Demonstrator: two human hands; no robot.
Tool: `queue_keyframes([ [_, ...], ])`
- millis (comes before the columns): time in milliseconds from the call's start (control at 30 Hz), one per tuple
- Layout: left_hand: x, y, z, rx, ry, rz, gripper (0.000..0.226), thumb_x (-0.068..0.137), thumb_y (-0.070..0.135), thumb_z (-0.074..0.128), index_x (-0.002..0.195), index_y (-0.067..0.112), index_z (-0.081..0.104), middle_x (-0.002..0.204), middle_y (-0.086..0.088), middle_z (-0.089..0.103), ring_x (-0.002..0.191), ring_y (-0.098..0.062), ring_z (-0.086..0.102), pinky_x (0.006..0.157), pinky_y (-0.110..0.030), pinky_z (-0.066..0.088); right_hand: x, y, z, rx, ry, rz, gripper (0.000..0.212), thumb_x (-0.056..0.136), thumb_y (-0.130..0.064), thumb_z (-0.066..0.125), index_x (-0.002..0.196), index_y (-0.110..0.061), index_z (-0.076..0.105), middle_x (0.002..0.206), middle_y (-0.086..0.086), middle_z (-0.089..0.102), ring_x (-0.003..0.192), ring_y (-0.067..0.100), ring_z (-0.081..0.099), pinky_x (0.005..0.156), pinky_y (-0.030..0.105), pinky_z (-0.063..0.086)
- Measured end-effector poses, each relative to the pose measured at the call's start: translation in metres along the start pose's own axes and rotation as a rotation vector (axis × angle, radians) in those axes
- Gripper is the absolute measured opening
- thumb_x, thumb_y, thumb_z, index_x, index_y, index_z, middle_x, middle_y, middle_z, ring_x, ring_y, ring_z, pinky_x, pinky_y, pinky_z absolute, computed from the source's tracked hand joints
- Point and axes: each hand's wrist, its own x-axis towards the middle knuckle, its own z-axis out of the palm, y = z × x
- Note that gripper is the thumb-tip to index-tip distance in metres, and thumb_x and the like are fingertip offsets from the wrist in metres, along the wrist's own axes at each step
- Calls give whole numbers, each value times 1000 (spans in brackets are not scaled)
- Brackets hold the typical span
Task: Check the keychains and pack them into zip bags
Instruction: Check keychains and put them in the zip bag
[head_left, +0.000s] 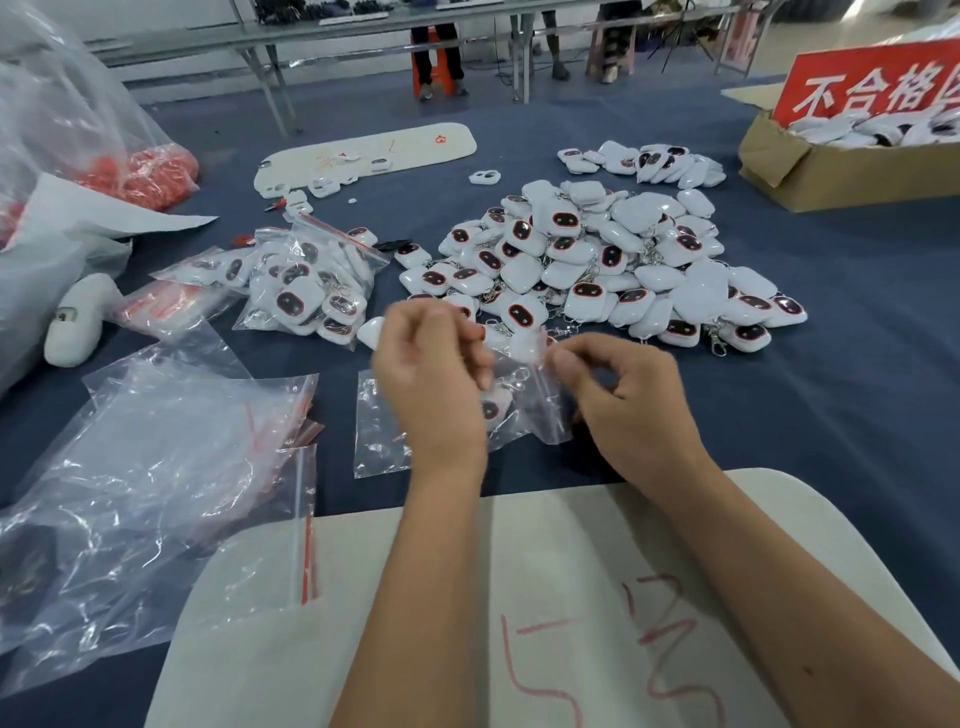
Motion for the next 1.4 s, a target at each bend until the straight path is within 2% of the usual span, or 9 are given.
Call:
queue_keyframes([
  [100, -13, -16, 16, 149, -212, -126, 14, 96, 1, 55, 83, 6, 58, 66, -5, 62, 52, -16, 52, 44, -24, 40, 4, 2, -2, -346, 78, -72, 24, 97, -4, 60, 109, -17, 77, 108, -4, 75, 108, 23, 58, 93, 29, 43],
  [200, -20, -30, 18, 554, -252, -52, 15, 93, 5, 61, 79, 9, 61, 70, -2, 64, 62, -11, 54, 61, -22, 44, 7, 2, 1, -587, -254, -84, 54, 96, -9, 56, 148, -23, 54, 156, -2, 49, 143, 32, 32, 114, 41, 33],
  [300, -19, -31, 11, 747, -171, 73, 16, 92, 8, 62, 76, 6, 61, 67, -1, 62, 67, -17, 56, 66, -26, 44, 8, 1, 7, -708, -409, -71, 65, 104, -25, 49, 164, -34, 25, 171, -15, 20, 155, 16, 13, 112, 42, 27],
  [533, -9, -26, 3, 799, -55, 20, 12, 90, 11, 62, 78, 10, 63, 68, 2, 62, 61, -9, 54, 59, -16, 41, 8, 3, 3, -467, -188, -36, 44, 93, -12, 74, 135, -15, 65, 122, 3, 63, 117, 26, 53, 104, 33, 39],
  [667, -7, -24, 3, 715, -106, -56, 13, 92, 15, 63, 80, 16, 61, 76, -7, 69, 73, -30, 67, 73, -47, 58, 6, 2, -5, -142, -143, 13, 56, 84, -3, 82, 134, -22, 65, 111, -8, 72, 104, 11, 67, 97, 31, 53],
  [767, -6, -23, 2, 726, -207, -85, 9, 94, 22, 66, 85, 22, 67, 81, 0, 72, 75, -29, 70, 76, -50, 60, 6, 2, -9, 105, -172, 7, 64, 83, 12, 72, 131, -28, 65, 108, -10, 76, 107, 11, 70, 88, 24, 58],
  [867, -3, -24, -1, 642, -274, -150, 11, 95, 16, 68, 85, 17, 73, 73, -1, 73, 59, -14, 67, 56, -32, 58, 7, 5, -8, 178, -144, 2, 70, 80, 22, 54, 128, -27, 66, 105, -8, 78, 107, 14, 72, 84, 20, 54],
  [1100, -3, -27, 0, 419, -199, -180, 11, 86, 8, 81, 92, 17, 76, 85, -5, 76, 75, -11, 70, 68, -29, 59, 11, 9, -7, 343, 30, 213, 19, 103, -2, 60, 107, -15, 73, 90, 5, 78, 79, 18, 76, 69, 25, 59],
  [1400, -4, -30, 0, 551, -325, -80, 20, 84, 15, 84, 101, 21, 75, 90, 6, 73, 77, -9, 70, 80, -36, 63, 11, 5, -7, 430, 22, 250, 22, 105, -9, 59, 111, -19, 78, 86, 1, 78, 70, 14, 70, 59, 23, 55],
])
